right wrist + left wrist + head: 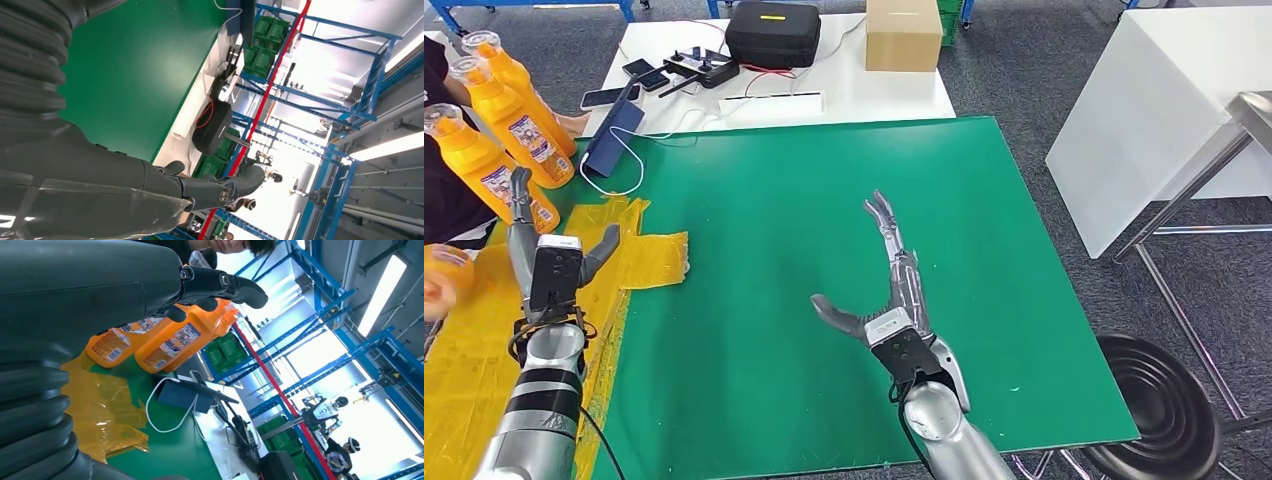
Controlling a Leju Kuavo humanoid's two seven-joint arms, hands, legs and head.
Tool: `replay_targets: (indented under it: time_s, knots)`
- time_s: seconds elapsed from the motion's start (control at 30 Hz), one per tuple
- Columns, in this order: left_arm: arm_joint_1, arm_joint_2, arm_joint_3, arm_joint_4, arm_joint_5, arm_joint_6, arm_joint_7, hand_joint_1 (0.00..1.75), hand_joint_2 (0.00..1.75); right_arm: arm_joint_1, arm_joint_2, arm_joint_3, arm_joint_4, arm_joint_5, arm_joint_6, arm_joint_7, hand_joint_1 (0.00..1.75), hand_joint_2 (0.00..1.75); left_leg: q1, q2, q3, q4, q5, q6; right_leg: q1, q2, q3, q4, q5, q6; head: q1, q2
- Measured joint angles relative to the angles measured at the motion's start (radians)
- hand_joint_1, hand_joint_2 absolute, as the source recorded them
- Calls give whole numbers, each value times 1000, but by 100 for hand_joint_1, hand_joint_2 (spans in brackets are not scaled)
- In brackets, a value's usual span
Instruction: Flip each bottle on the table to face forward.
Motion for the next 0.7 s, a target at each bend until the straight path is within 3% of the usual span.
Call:
replay_targets:
  time_s: [0.1,0.27,0.4,0.47,0.6,0.7]
  knots:
    - [6,-5,-4,-13,47,-46,-17,0,175,1,0,-2,0,7,-6,1,0,175,0,0,0,0,0,0,0,0,0,0,0,0,0,0]
    - [97,-42,-58,-149,312,-370,-49,0,175,32,-6,-18,-8,59,-42,22,0,175,-1,0,0,0,-1,0,-1,-1,0,-1,0,0,0,0]
    - [248,-81,-181,-295,464,-543,-18,0,175,108,-21,-53,-64,63,-36,29,0,0,-2,0,-2,0,-3,1,-2,-1,0,-3,-1,0,0,0]
    - [310,-88,-240,-343,534,-592,-13,0,175,155,-34,-72,-105,45,-7,25,0,0,-2,0,-2,0,-4,2,-1,-1,0,-4,-1,1,0,0]
    - [404,-84,-304,-412,620,-665,-4,0,175,251,-68,-120,-186,10,59,12,0,175,-2,-1,-2,0,-6,3,-1,-1,0,-4,-1,1,0,0]
    - [466,-76,-314,-451,636,-698,4,0,175,317,-96,-157,-228,-22,116,20,0,175,-1,-1,-1,0,-6,3,-1,-1,0,-4,-1,1,0,0]
